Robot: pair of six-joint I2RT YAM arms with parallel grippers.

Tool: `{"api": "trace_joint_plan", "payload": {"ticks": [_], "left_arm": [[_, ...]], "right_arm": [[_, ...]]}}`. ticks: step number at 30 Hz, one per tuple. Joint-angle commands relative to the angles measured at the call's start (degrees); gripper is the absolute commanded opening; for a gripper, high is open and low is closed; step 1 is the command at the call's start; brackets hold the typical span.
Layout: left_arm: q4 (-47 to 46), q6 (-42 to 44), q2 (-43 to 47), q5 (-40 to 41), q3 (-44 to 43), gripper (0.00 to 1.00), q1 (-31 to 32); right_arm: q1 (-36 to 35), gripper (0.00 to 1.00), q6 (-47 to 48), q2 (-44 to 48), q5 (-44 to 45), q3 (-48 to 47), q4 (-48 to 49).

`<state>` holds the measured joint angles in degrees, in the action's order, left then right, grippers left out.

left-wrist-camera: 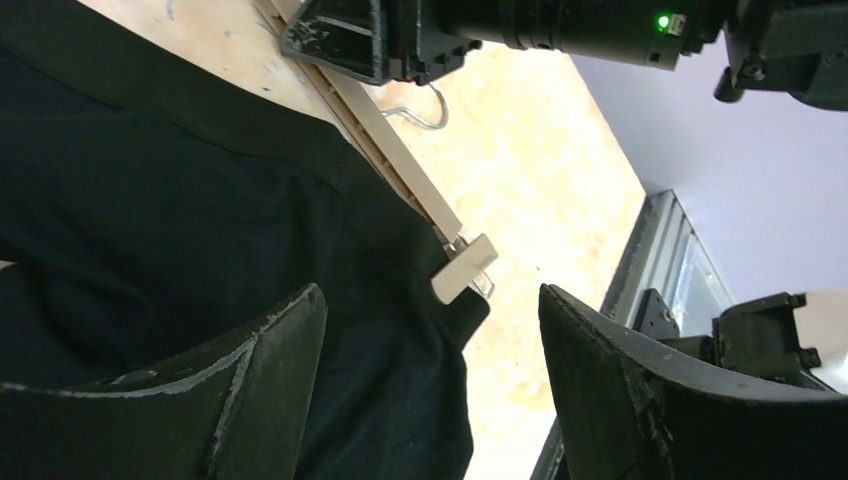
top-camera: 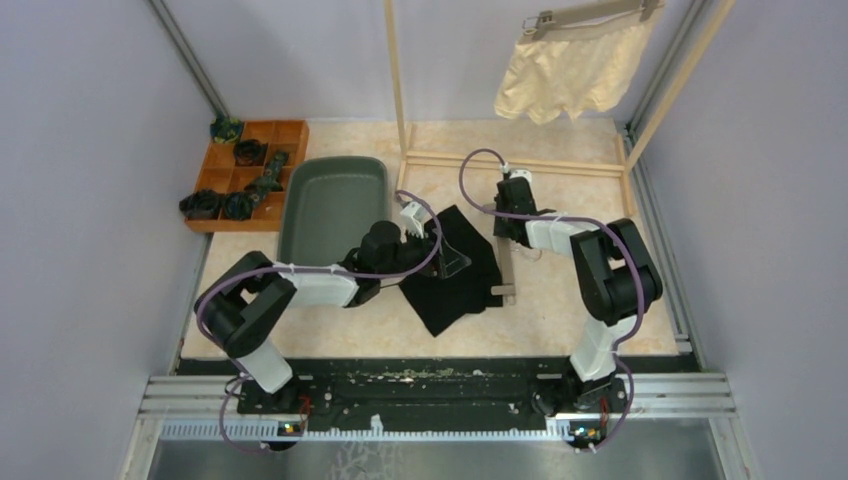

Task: Clip the underwear to the hanger
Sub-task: Open the clamp at the hanger.

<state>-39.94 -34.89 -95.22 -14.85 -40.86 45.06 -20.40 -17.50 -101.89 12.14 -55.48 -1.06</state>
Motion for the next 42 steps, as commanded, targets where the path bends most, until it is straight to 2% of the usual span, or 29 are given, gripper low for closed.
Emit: {"api": "trace_joint_plan", "payload": {"ticks": [1, 13, 21, 38, 42], "left_arm": [[-12.19, -3.14, -2.49, -2.44, 2.51, 0.83, 1.58], [-38.53, -7.4, -17.01, -3.47, 2.98, 0.8, 3.69], [-47.94, -8.51, -23.21, -2.58, 1.46, 0.8, 4.58], [-47.51, -8.15, -29.4, -2.49, -3.95, 0.77, 5.5], [-47.93, -8.6, -30.5, -2.99, -4.52, 0.67, 5.49]], "right_arm": [[-0.43, 0.05, -1.38, 3.16, 0.3, -0.47, 0.74], [-2.24, 0.02, -7.09, 14.47, -0.39, 0.96, -1.62], [-4.76, 0.01, -9.25, 16.32, 0.92, 2.65, -1.84], [-8.92, 0.0, -12.12, 17.89, 2.61, 4.22, -1.47], [-9.28, 0.0, -12.3, 19.05, 2.97, 4.64, -1.6]]}}
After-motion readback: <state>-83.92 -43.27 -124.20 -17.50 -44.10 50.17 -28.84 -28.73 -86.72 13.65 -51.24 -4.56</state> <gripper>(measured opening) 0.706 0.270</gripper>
